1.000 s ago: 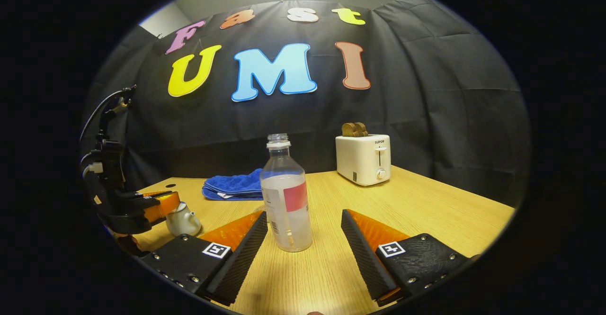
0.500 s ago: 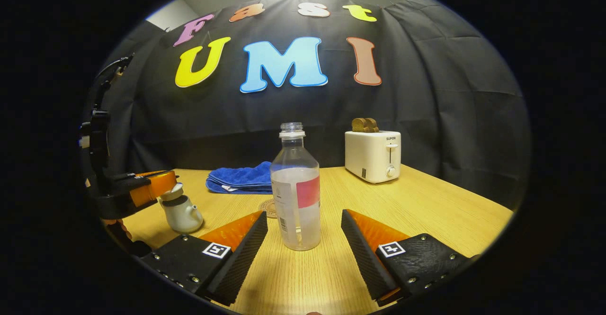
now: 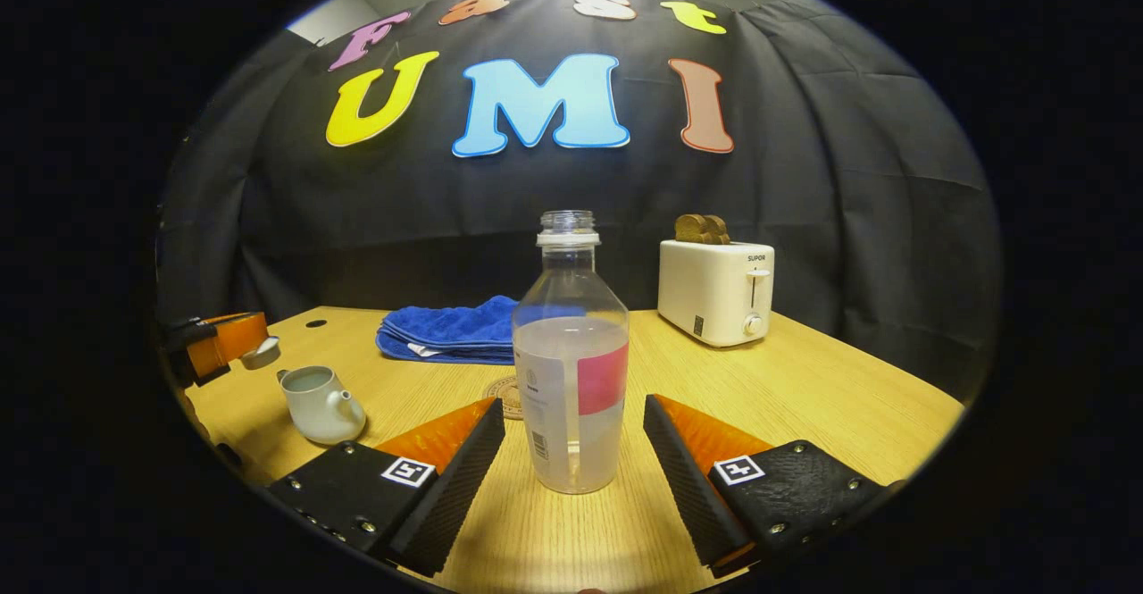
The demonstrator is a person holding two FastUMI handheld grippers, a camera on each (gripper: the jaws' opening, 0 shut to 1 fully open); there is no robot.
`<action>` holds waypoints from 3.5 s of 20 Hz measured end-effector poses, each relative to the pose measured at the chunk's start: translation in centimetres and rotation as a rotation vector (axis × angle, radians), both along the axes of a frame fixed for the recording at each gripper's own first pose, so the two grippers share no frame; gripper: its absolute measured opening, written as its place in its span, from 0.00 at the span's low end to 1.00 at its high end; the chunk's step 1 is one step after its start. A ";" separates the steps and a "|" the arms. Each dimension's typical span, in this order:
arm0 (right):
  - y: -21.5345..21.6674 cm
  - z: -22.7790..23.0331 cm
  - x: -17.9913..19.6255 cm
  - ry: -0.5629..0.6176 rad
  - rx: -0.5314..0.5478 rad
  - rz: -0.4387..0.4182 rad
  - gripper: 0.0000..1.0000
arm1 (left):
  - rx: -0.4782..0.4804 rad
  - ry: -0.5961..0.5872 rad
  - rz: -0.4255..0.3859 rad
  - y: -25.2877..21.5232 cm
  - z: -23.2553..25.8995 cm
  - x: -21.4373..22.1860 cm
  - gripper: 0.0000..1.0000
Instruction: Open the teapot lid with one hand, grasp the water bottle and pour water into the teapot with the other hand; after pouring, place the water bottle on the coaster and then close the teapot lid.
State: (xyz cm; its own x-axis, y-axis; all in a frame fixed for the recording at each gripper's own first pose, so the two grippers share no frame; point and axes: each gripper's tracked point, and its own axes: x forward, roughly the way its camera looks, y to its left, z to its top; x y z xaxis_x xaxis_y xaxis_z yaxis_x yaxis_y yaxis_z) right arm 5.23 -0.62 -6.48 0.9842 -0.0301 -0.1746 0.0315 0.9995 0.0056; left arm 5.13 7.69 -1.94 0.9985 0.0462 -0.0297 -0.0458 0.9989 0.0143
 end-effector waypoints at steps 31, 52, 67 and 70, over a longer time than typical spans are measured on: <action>5.8 4.2 4.4 -0.088 -0.871 0.123 0.77 | -0.081 0.010 0.110 6.7 -0.7 -0.8 0.15; 9.1 3.4 5.8 -0.164 -1.529 0.179 0.76 | -0.103 0.040 0.112 6.8 -1.6 -0.7 0.16; 10.6 4.7 6.2 -0.272 -1.789 0.203 0.76 | -0.094 0.060 0.117 6.9 -2.2 -0.6 0.16; 10.9 5.3 6.4 -0.296 -1.824 0.199 0.76 | -0.094 0.062 0.116 6.8 -2.1 -0.7 0.16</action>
State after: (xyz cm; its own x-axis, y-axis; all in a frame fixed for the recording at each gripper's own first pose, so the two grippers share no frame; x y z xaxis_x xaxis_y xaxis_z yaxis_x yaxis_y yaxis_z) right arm 11.67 10.26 -1.20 0.9849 0.1457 0.0932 0.1261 -0.2361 -0.9635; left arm 4.46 14.52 -4.04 0.9827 0.1556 -0.1008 -0.1632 0.9839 -0.0726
